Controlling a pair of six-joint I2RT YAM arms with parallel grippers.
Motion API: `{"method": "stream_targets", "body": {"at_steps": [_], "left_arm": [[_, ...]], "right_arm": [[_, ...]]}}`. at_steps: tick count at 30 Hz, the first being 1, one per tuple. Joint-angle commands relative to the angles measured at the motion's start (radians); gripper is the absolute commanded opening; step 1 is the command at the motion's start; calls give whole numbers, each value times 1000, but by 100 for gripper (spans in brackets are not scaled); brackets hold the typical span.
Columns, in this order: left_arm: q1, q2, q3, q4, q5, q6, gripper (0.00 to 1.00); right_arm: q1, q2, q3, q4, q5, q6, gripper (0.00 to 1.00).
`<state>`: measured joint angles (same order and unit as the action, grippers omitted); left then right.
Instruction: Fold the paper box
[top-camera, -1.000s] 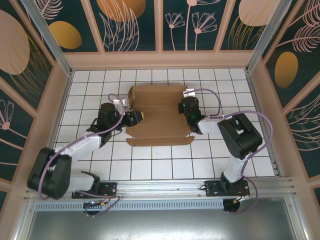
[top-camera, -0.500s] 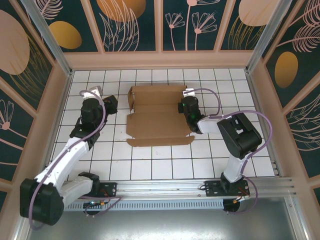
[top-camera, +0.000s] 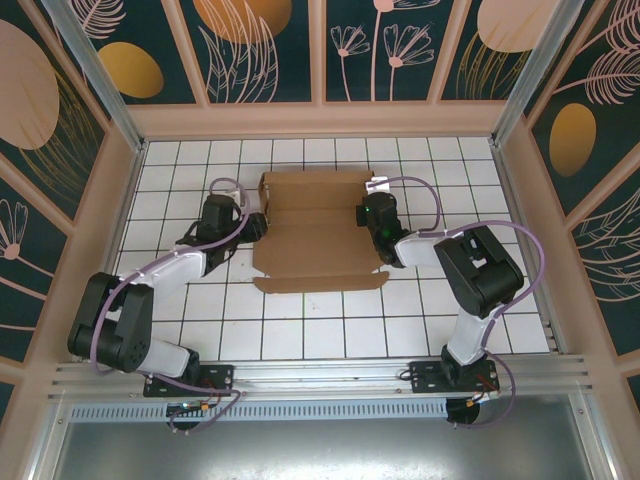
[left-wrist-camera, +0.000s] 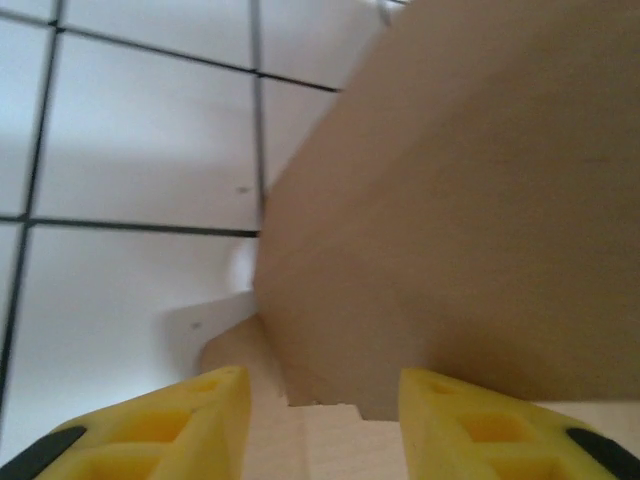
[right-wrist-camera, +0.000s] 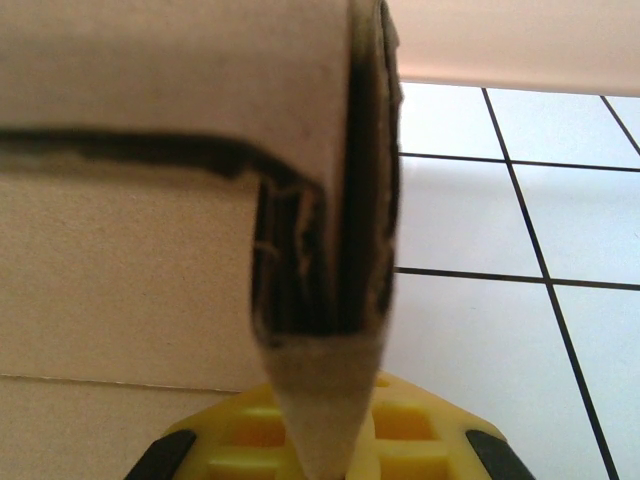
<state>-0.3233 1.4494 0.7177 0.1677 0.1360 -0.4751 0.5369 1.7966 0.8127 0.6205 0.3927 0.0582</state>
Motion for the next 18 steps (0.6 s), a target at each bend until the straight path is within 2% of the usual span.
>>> {"method": "stream_targets", "body": {"at_steps": [1,6,13,18], "left_arm": [[-13,35,51,58,30,67,46],[-13,100,122,47,4,97,49],[-13,148,155,80,-133,151,49],[-12,181,175,101,-175,217,50]], "right_arm": [[5,48,-30,-186,-17,-1,0],[5,47,-29,-189,-19,-1,0],[5,31,-44,-175,-28,-8,0],[23,23,-61,-159,-25,-17,0]]}}
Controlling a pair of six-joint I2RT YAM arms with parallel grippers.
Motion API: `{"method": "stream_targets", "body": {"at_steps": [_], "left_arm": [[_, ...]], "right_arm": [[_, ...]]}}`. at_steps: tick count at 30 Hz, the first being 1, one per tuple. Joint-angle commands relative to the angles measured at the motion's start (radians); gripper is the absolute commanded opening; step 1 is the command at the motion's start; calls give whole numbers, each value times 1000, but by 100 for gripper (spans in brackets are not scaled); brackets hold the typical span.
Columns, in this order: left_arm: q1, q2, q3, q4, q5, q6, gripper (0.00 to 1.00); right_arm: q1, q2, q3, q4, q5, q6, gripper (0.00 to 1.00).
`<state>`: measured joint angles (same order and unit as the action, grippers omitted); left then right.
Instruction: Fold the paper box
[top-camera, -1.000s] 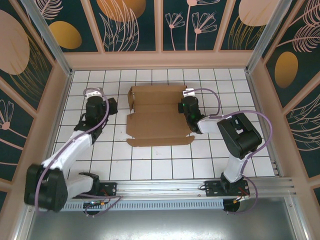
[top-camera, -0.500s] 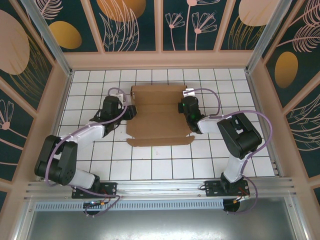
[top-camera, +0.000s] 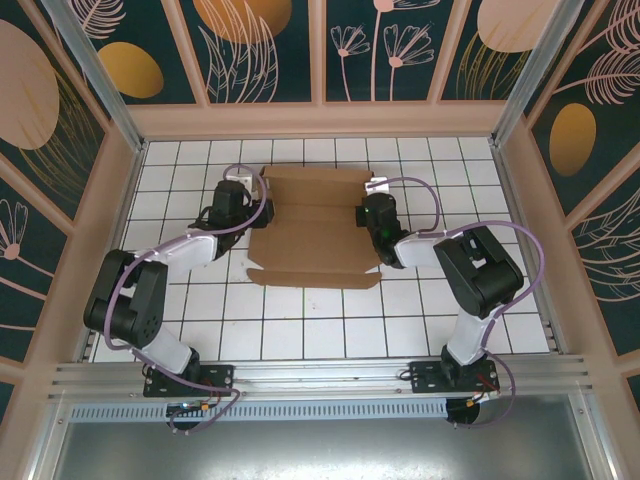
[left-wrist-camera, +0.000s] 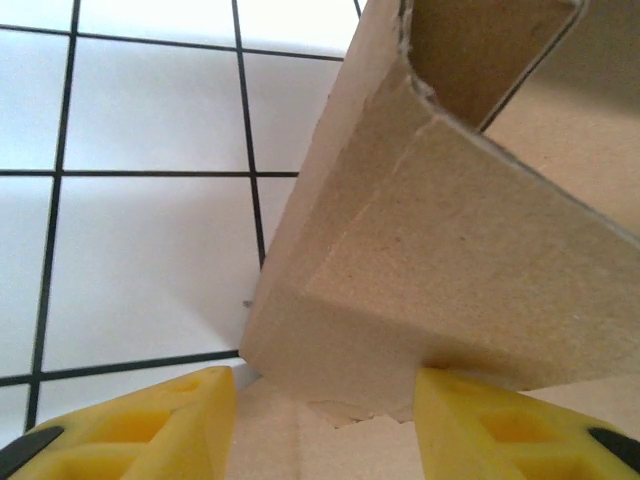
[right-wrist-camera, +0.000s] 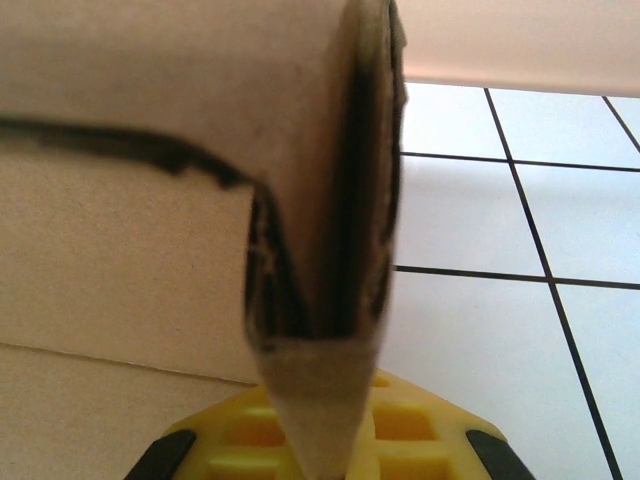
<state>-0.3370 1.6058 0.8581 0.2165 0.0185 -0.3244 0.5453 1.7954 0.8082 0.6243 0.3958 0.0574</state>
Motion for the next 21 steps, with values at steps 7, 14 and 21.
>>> {"method": "stream_targets", "body": {"at_steps": [7,14,21], "left_arm": [[1,32,22,121,-51,127,50],[1,-36,-68,188,-116,146,47],[2,-67,-113,187,-179,137,48]], "right_arm": [[16,25,-52,-162,-34,-22,0],[16,33,-48,-164,-32,-22,0],[16,41,-41,-166,-28,-21,0]]}}
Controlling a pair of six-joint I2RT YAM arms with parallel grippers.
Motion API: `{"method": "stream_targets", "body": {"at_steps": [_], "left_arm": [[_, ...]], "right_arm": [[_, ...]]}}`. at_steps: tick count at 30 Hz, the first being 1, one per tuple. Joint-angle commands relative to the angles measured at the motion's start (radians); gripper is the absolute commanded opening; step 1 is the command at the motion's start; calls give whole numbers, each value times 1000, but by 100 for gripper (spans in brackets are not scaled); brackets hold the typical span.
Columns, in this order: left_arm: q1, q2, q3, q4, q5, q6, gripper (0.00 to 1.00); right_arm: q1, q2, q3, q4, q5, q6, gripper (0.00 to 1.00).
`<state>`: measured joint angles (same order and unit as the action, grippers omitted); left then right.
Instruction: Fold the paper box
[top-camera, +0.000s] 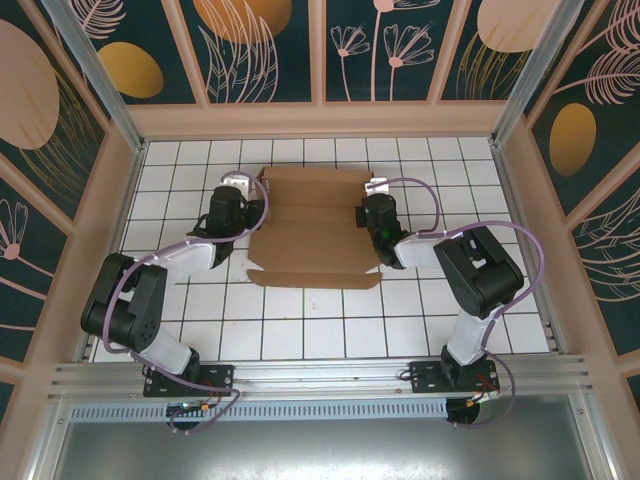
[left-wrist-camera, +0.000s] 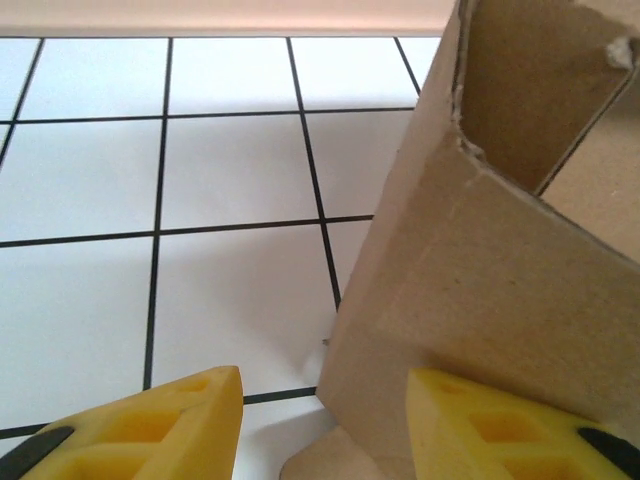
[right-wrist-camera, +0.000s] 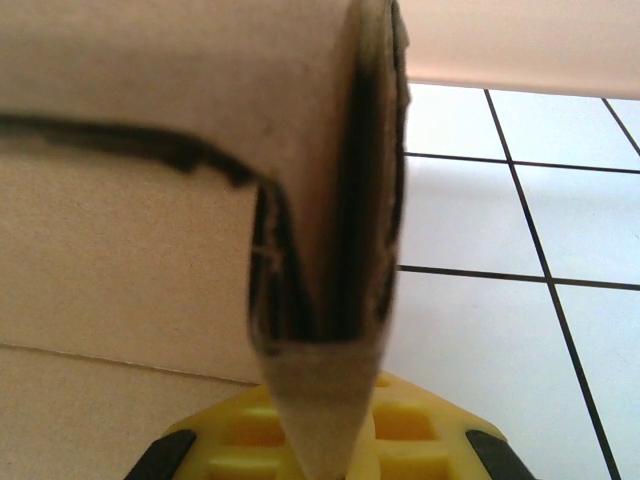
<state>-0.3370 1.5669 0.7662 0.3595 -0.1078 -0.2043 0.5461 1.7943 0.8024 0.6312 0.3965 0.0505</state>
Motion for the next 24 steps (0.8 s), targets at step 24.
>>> {"method": "stream_targets", "body": {"at_steps": [24], "left_arm": [[56,128,145,51,137,138,57]], "right_arm": [[26,21,-67,-137,-64,-44,0]]}}
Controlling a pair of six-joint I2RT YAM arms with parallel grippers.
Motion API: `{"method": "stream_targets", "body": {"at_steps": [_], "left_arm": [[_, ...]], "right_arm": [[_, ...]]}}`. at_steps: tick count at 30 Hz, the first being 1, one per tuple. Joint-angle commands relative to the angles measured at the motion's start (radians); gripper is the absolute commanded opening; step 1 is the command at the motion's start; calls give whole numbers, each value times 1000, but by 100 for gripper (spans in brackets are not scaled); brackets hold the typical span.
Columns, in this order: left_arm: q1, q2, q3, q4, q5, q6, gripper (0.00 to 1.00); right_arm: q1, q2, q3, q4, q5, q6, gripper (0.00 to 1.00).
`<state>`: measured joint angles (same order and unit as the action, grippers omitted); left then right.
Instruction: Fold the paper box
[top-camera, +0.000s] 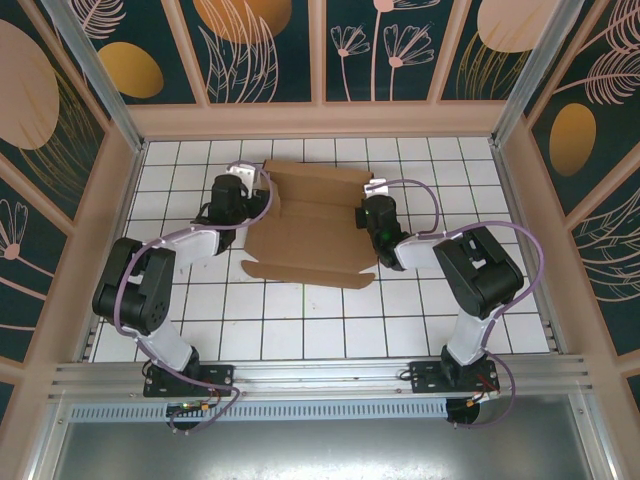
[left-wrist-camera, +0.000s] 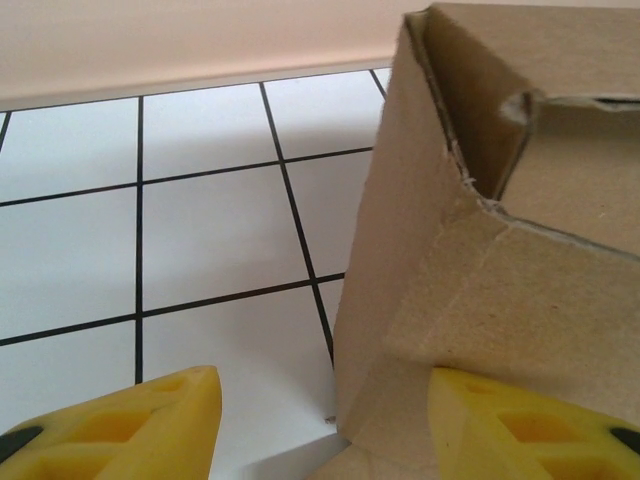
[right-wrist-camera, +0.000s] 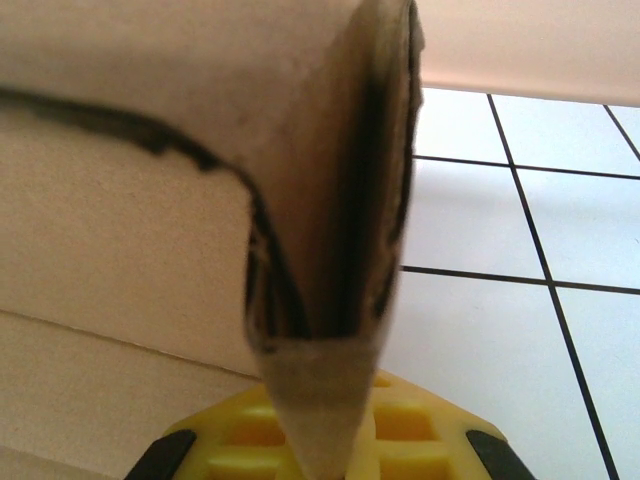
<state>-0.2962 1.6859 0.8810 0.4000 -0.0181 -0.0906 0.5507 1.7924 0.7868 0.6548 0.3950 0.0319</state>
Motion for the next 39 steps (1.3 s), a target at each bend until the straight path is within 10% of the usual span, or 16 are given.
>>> {"method": "stream_targets", "body": {"at_steps": [1,14,28,39], "left_arm": [[14,7,30,12,72,37,57],[17,90,123,-28,309,160,60],[19,141,205,-177,118,136,36],[19,186,261,-273,-5,90,39]], "right_arm": [[23,23,-52,-160,-66,-28,0],[29,25,-54,-155,-99,-44,0],[36,23,-49,-159,-64,-45,0],[40,18,-28,-172,-76,-20,0]]}}
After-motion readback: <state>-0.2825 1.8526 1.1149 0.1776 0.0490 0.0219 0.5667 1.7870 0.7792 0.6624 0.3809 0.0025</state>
